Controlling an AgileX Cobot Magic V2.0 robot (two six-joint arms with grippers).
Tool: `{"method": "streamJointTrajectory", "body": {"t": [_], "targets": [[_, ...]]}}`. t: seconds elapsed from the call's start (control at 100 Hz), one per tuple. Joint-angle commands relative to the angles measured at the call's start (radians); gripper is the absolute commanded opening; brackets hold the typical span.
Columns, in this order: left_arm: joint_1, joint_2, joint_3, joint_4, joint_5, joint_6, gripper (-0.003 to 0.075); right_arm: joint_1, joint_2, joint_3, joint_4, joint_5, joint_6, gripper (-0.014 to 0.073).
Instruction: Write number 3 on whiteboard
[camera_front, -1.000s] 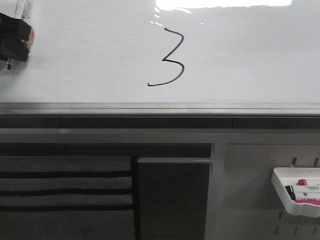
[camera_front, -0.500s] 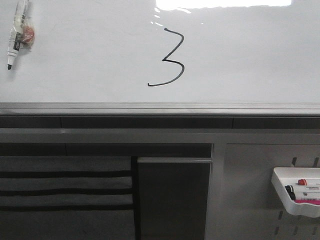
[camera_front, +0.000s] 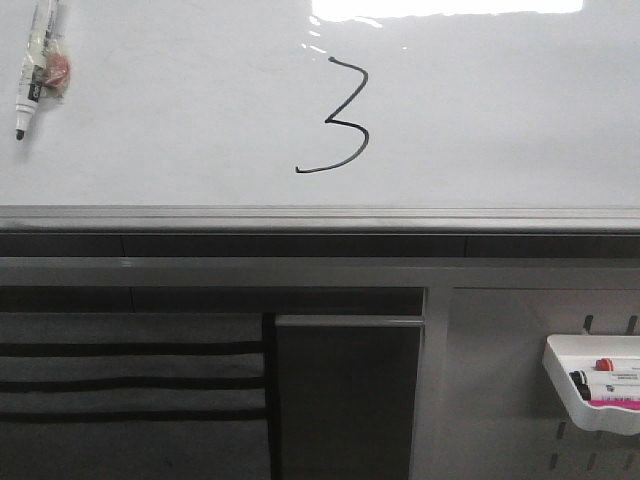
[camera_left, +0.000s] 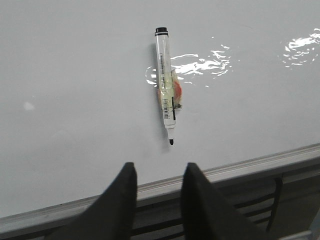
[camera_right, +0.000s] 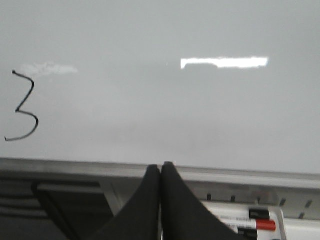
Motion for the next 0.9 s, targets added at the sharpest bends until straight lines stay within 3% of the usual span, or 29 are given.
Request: {"method": "streamJointTrajectory", "body": {"t": [0.0, 0.12, 0.17, 0.62, 0.89], "targets": [[0.000, -0.041, 0.057, -0.052, -0.210, -0.020, -0.0024, -0.007, -0.046, 0.032, 0.001, -0.207, -0.001, -0.0069], [0.000, -0.068, 0.172, -0.173, -0.433, -0.021, -0.0020, -0.007, -0.068, 0.074, 0.001, -0.220, -0.001, -0.0069], [0.000, -0.068, 0.201, -0.187, -0.467, -0.021, -0.0020, -0.007, -0.068, 0.081, 0.001, -0.217, -0.001, -0.0069], [0.000, -0.063, 0.362, -0.187, -0.472, -0.021, -0.0020, -0.007, -0.068, 0.097, 0.001, -0.195, -0.001, -0.0069], [0.071, -0.368, 0.512, -0.185, -0.474, -0.020, -0.0020, -0.007, -0.068, 0.097, 0.001, -0.195, -0.001, -0.0069]]}}
